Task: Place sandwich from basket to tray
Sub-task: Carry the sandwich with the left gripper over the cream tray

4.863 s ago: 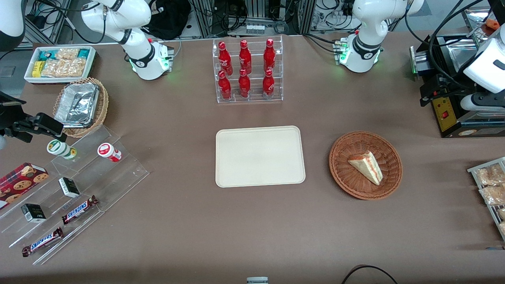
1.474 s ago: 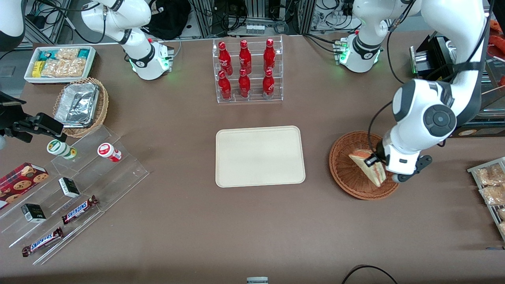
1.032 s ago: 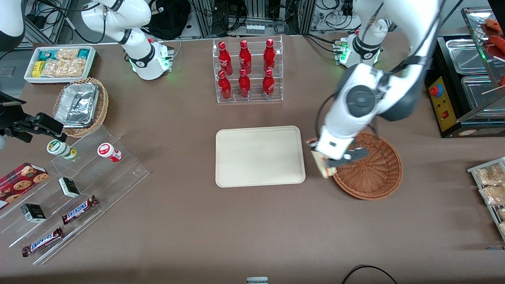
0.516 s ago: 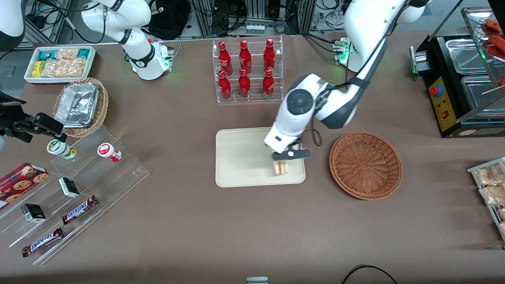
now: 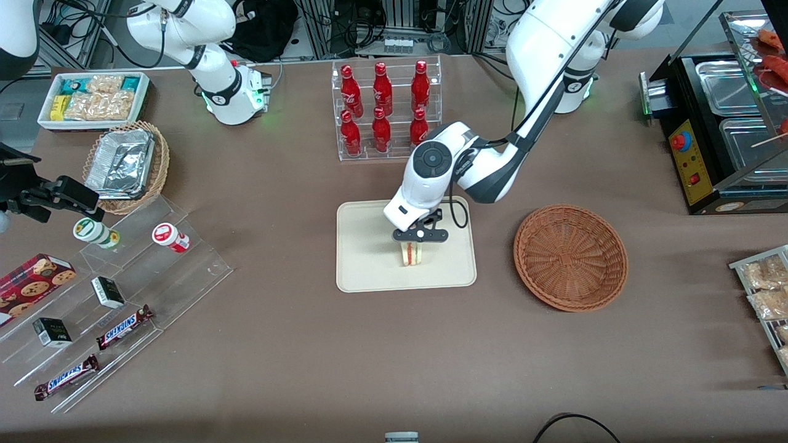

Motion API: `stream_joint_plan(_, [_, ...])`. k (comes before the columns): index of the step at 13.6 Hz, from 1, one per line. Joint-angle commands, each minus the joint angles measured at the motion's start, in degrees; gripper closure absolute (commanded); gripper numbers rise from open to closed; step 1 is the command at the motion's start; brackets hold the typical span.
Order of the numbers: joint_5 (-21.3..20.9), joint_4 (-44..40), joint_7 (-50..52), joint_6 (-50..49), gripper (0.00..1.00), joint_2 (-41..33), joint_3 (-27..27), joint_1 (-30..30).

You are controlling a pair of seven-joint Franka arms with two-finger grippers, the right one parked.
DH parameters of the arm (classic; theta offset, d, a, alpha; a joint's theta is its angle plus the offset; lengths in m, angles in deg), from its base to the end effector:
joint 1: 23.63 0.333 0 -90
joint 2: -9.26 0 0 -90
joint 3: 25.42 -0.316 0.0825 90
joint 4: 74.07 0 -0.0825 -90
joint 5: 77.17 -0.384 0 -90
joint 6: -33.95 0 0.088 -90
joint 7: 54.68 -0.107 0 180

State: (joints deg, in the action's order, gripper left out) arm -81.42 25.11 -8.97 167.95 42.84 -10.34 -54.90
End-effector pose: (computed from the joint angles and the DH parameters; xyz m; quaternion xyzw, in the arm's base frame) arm 0.4780 -0.4740 0.2569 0.9987 -0.0082 -0.0171 0.0464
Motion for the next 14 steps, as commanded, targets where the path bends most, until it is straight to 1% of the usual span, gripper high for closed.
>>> stream_joint_plan(1, [-2.1,-2.2,0.4,-0.1,0.84,2.3,-0.7,-2.0])
stream_joint_plan(2, [-2.4,-2.2,0.3,-0.1,0.82,2.6,-0.7,-2.2])
stream_joint_plan(3, [-2.9,-2.2,0.4,-0.1,0.68,3.1,-0.7,-2.3])
stream_joint_plan(4, [-2.9,-2.2,0.4,-0.1,0.17,3.1,-0.7,-2.3])
stream_joint_plan(5, [-2.8,-2.2,0.6,-0.1,0.00,2.6,-0.8,-2.2])
stream_joint_plan(8, [-2.9,-1.7,4.3,-0.6,0.00,-2.1,-1.2,-1.6])
stream_joint_plan(10, [-2.8,-1.2,5.6,-1.5,0.00,-6.1,-4.0,-1.7])
stream_joint_plan(12, [-2.2,-1.3,5.4,-5.4,0.00,-10.1,-5.9,-0.9])
stream_joint_plan(14, [-1.6,-1.5,5.0,-10.8,0.00,-13.6,-6.3,2.1])
